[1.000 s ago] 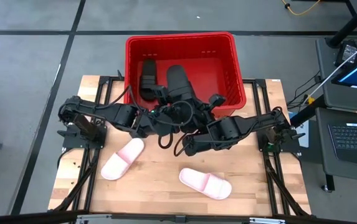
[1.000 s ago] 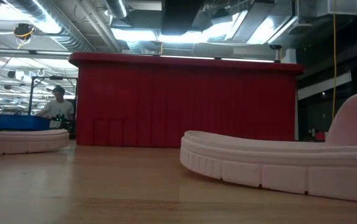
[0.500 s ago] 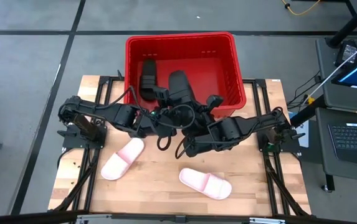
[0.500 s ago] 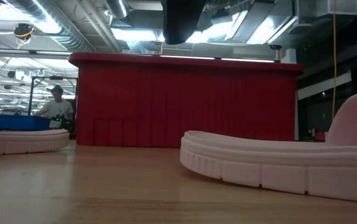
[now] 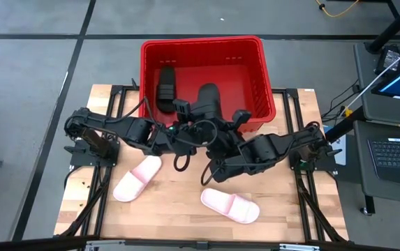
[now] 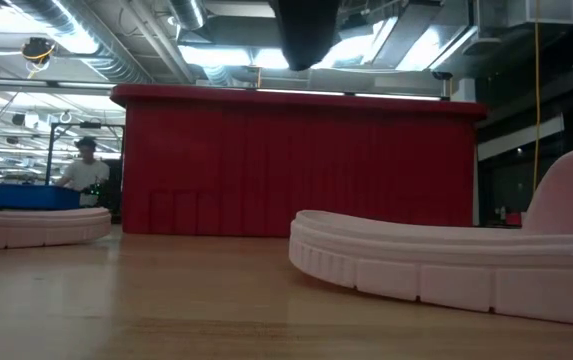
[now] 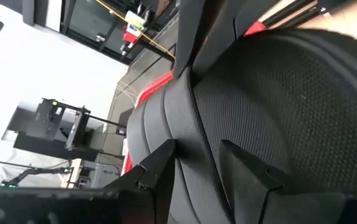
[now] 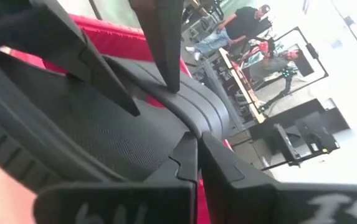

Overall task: Pick and place slides into bin
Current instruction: Put the black slides into the red bin

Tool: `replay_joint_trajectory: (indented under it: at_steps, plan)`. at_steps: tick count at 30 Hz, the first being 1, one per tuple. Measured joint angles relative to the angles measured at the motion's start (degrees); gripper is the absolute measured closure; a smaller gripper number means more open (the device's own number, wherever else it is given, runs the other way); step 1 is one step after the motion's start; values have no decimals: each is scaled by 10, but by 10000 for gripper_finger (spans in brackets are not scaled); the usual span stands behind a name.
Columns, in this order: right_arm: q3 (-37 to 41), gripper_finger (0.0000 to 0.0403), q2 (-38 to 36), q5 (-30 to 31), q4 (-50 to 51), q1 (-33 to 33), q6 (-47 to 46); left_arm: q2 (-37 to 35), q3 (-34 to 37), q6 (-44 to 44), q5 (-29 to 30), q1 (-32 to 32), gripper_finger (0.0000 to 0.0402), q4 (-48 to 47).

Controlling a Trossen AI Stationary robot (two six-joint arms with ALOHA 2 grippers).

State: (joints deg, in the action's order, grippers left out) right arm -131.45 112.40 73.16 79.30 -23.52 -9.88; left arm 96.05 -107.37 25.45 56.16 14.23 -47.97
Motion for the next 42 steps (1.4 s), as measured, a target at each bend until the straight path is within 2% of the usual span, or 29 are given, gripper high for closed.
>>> replay_joint_trajectory:
  at_steps: [10,15,20,25,29,35,42]
  plan:
    - [-25,396,0,-43,-1,-9,12,0,0,7,15,0,291,0]
    - [-25,397,0,-56,-3,-9,15,0,0,19,23,0,324,1]
    - [-25,397,0,-69,-3,-9,31,0,0,23,36,3,384,1]
    - [-25,396,0,-70,-3,-7,33,0,0,23,39,3,392,1]
    - [-25,365,0,-74,-7,-7,45,1,1,24,47,2,394,1]
    - [-26,320,0,-77,-6,-8,58,2,1,34,95,1,395,-4]
    - [-26,304,0,-72,-3,-8,91,2,1,45,104,1,395,-3]
